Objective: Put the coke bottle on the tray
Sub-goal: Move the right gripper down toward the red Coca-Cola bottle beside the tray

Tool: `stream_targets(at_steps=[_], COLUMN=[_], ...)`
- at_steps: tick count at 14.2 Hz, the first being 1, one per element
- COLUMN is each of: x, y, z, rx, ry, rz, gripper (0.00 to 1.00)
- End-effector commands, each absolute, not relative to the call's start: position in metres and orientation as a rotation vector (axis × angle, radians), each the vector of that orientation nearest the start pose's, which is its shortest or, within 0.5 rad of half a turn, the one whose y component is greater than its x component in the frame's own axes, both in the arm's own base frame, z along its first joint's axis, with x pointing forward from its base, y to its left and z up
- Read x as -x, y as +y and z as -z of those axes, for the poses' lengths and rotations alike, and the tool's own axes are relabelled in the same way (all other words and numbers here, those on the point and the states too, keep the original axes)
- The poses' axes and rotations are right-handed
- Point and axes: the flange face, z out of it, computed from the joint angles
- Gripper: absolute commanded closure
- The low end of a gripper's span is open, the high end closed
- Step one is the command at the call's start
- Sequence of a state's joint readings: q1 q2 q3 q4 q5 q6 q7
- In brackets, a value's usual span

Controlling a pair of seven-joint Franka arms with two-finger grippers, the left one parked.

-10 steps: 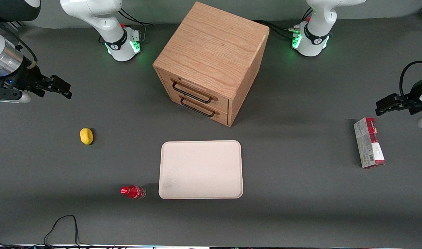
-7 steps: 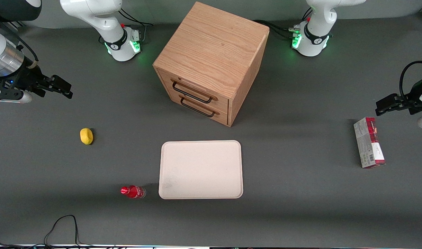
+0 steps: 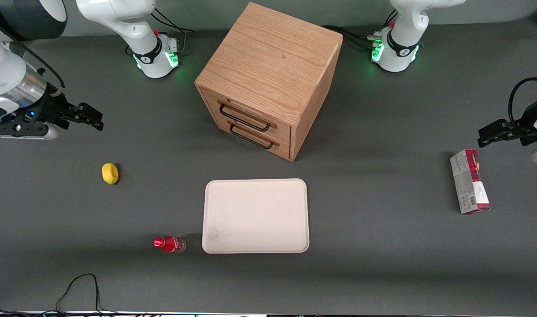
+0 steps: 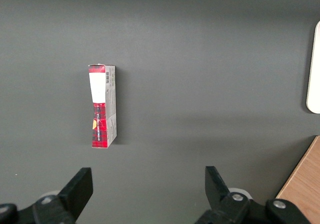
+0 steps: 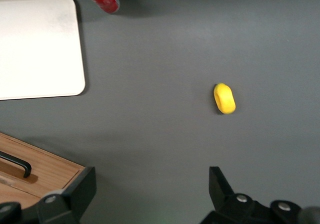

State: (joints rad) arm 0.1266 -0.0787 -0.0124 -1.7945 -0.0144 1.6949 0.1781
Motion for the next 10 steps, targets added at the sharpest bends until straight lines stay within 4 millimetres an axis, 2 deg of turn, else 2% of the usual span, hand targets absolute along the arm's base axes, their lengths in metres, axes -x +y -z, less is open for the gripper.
stream_targets(at_steps=[1, 4, 6, 8, 10], x=[-0.585, -0.648, -0.687, -0.717, -0.734], y=[0.083, 0.102, 0.111, 0.129, 0.152], z=[-0.587, -0.579, -0.559, -0.516, -0.468], rx=[3.132, 3.125, 3.122, 3.112, 3.104], ry=[0.099, 0.083, 0.077, 0.035, 0.007], rz=[0.039, 0.113, 0.152, 0.15, 0.172], gripper=[0.0, 0.0, 0.0, 0.0, 0.0])
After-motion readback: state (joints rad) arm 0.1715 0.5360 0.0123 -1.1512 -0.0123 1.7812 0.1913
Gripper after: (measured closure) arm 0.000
